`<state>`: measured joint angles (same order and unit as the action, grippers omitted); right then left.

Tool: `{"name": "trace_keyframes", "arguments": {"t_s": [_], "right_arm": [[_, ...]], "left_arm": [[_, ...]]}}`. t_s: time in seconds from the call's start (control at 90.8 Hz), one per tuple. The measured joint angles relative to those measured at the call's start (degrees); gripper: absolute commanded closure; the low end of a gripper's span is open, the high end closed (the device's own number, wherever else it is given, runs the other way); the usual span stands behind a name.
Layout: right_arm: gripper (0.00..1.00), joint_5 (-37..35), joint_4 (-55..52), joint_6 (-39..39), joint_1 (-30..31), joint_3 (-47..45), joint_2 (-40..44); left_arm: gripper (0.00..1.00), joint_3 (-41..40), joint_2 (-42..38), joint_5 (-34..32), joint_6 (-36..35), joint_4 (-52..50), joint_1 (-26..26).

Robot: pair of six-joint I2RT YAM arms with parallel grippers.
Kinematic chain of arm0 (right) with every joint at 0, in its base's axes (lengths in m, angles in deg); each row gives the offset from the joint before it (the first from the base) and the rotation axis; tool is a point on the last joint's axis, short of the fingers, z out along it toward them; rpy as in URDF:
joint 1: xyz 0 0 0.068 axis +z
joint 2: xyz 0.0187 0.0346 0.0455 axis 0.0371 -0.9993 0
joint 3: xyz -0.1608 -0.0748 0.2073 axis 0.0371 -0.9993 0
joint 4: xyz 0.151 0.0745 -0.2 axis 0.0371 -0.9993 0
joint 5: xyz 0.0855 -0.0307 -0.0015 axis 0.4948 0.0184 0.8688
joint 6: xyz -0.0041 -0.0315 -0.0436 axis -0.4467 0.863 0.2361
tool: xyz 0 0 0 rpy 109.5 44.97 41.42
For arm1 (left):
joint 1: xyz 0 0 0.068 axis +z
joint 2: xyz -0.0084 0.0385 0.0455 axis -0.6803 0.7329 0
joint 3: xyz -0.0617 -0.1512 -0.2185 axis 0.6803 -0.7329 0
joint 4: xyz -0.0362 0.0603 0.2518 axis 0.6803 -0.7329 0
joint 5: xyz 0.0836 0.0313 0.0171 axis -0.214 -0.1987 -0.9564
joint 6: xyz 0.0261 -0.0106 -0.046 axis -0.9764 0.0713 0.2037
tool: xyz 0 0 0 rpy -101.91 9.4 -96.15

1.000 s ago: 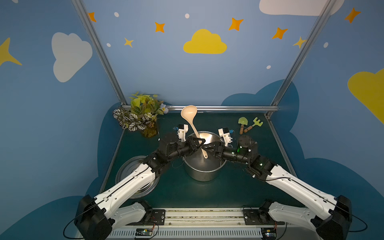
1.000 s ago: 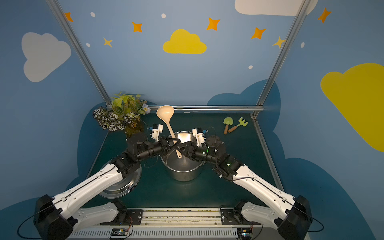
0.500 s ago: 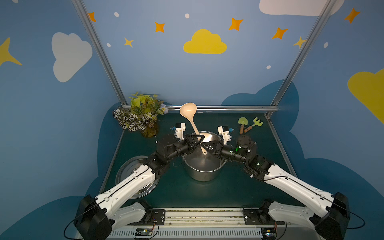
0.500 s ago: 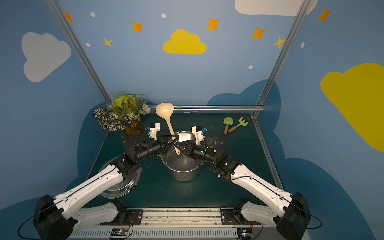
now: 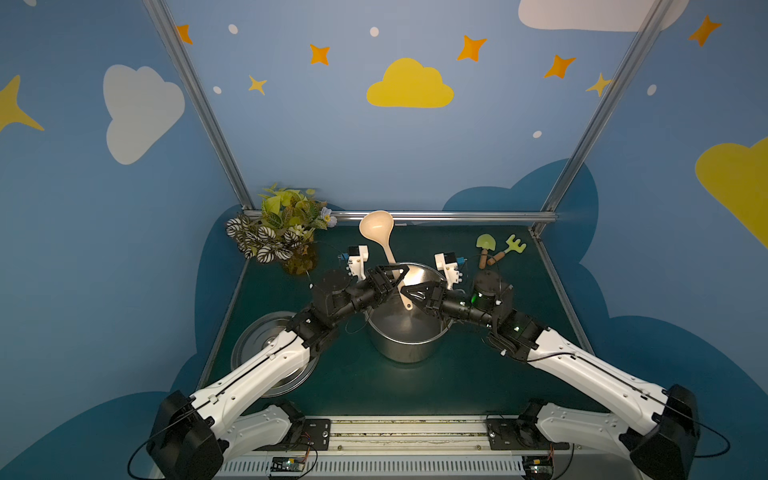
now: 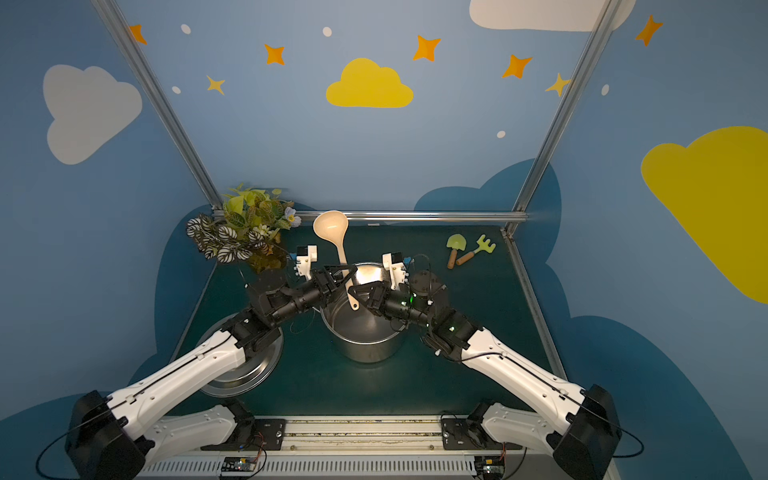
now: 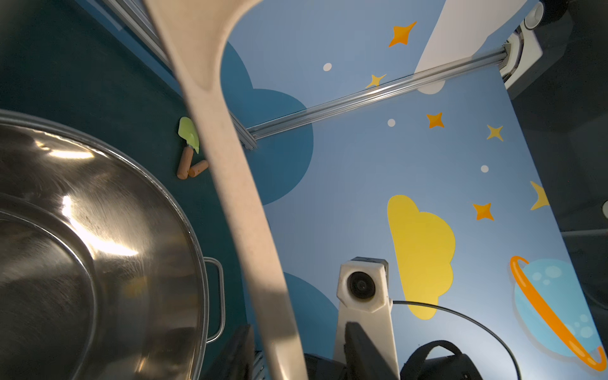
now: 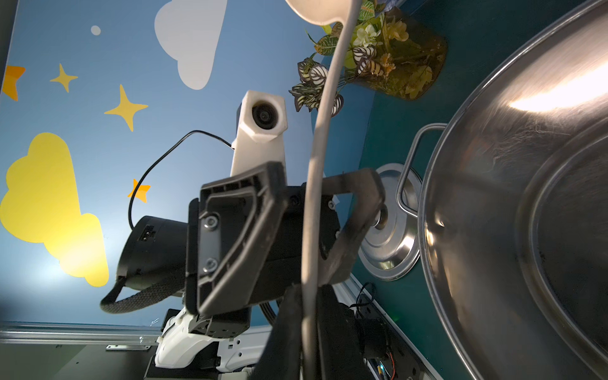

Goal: Stir the soup with a spoon
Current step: Pick up the spoon from the center of the board, then stir the soup in the pan with a stick.

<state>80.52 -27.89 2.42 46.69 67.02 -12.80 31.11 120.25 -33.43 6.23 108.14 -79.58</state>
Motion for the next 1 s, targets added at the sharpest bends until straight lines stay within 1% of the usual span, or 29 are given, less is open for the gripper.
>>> {"name": "trace_keyframes", "arguments": {"t_s": [0.066,0.198,0.297,0.407,0.54,0.672,0.826,1.002], "right_arm": [[1.0,-0.2,-1.4,0.2,-0.4,0.0,0.6],[1.0,-0.1,-6.4,1.7,-1.5,1.3,2.4],[1.0,0.5,-13.4,3.8,-3.3,4.5,3.5],[1.0,2.4,-24.0,7.4,-6.6,11.3,3.5],[1.0,6.1,-39.1,12.6,-10.2,20.6,2.9],[1.0,8.7,-57.2,20.5,-10.4,32.2,-2.0],[1.0,6.5,-76.5,29.7,-8.8,42.9,-8.9],[1.0,1.3,-91.4,36.7,-8.0,48.8,-13.2]], "left_arm": [[0.41,0.0,-0.1,0.0,-0.7,-0.9,0.4],[0.4,0.0,-1.6,0.1,-2.1,-4.2,1.9],[0.38,0.0,-3.7,0.4,-4.2,-8.6,3.6],[0.38,1.5,-5.4,2.5,-8.1,-16.5,6.1],[0.38,5.0,-5.5,5.5,-14.3,-28.2,10.8],[0.38,9.5,-4.5,7.3,-22.7,-41.6,14.9],[0.39,14.8,-1.6,7.0,-32.7,-54.0,17.5],[0.43,16.5,0.9,5.6,-40.2,-62.0,18.7]]}}
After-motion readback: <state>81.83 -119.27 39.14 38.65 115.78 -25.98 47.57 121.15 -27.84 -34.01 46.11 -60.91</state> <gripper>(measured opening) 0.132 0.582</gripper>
